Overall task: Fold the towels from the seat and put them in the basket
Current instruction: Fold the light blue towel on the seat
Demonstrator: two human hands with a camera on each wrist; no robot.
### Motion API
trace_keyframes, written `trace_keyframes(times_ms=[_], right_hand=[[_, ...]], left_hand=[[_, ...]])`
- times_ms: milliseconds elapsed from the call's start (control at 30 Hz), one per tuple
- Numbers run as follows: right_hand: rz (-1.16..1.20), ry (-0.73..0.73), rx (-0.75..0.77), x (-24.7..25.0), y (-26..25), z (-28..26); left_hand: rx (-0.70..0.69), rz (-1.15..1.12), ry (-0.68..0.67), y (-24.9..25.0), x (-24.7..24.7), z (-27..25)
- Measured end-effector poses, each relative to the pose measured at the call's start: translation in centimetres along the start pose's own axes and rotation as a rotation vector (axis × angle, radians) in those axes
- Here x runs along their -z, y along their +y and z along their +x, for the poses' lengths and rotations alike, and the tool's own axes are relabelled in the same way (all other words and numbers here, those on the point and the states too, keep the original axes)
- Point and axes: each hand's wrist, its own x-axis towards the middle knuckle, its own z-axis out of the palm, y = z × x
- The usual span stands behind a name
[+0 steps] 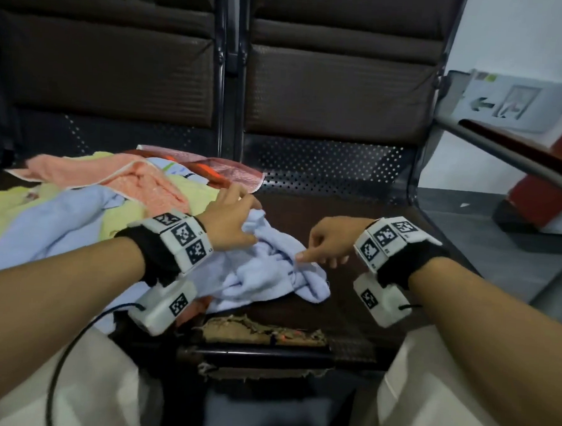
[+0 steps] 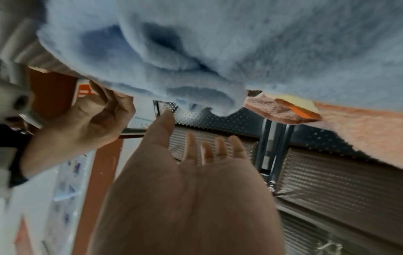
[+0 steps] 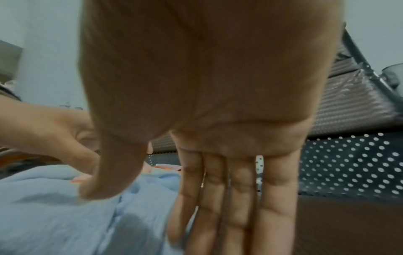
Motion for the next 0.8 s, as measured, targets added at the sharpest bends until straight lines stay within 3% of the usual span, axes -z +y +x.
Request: trace_keyframes(times_ms=[67,133,267,400,567,667,800], right_hand=[[0.010,-0.123,-0.011,-0.3,-0.1,0.1],[-0.043,-0.198,-0.015,-0.6,-0.6,-0.1],[-0.257,-0.219,-0.010,-1.9,-1.4,-0.1],[-0.210,0.008,0.016,-2.2,-1.3,-0.8],[0.324,0.382,0.118,-0.1,0.0,-2.2],[0.693,0.518,0.152,1.2,-0.5,-2.5],[0.797,0.799,0.284,3.8,-2.3,-1.4]], left_hand=[[-0.150,-0.013,0.027,0.5,0.2,-0.8],[-0.266,-0.069,-0.038,1.4,0.3,-1.5],[-0.300,-0.020,-0.220,2.9,-0.8,-1.9],[-0.223,0.080,-0.319,3.3,-2.3,-1.3],[-0.205,0.083,-0.375,3.8,-1.5,-0.7],[-0.147,-0.268,-0.263,3.2,1.3,-0.4],[-0.051,-0.602,-0.050,1.9,4.1,-0.8]])
